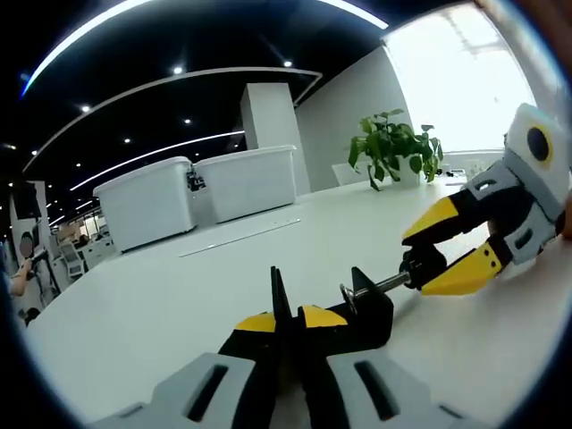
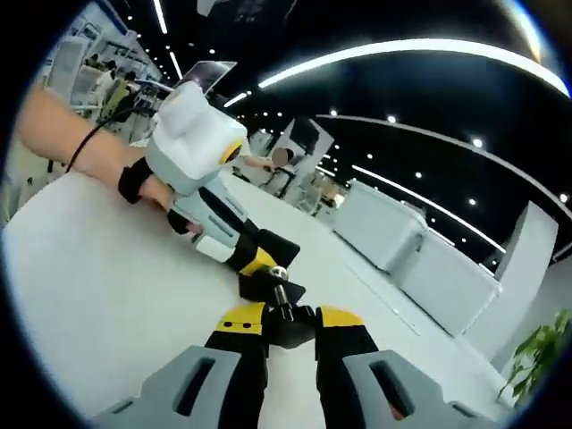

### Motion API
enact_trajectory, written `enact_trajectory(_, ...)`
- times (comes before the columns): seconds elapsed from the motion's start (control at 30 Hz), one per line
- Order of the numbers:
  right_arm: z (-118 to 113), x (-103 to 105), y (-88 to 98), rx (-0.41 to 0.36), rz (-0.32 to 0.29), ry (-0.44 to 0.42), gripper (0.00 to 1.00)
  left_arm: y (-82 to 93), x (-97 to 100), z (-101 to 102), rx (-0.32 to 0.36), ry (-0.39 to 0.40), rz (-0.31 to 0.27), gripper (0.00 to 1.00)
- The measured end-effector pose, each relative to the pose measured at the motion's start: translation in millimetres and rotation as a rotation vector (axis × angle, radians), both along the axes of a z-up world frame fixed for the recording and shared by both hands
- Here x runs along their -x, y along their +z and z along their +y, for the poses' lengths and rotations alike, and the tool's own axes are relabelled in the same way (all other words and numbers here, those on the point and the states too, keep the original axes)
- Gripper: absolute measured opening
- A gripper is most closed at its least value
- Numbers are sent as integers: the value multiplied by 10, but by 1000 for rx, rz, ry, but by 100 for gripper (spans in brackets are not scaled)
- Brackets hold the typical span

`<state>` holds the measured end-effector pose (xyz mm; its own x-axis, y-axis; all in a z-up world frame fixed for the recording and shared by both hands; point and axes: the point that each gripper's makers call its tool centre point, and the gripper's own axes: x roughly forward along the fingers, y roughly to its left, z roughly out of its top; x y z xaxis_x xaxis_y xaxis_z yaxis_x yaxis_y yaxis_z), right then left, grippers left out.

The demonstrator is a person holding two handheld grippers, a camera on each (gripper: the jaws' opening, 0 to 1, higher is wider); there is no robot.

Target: Clamp the fixed fixture on the desktop, loosen the retaining clip, secure it to the edge of the desk, and tighten the retaining clip.

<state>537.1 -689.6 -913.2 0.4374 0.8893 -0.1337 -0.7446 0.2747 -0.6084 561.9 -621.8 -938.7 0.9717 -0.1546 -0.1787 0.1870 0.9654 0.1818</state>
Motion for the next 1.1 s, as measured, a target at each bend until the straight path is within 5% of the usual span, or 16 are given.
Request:
enact_trajectory(0.4, 12, 27, -17, 62, -124, 11, 19, 0, 5, -1, -1, 1, 1, 8)
enact_trajectory(0.57, 18, 59, -28, 123, -236, 21, 19, 0, 2, 3, -2, 1, 1, 8)
enact_trajectory(1.1, 40, 76, -61, 225, -431, 41, 19, -2, 5, 4, -1, 2, 1, 8)
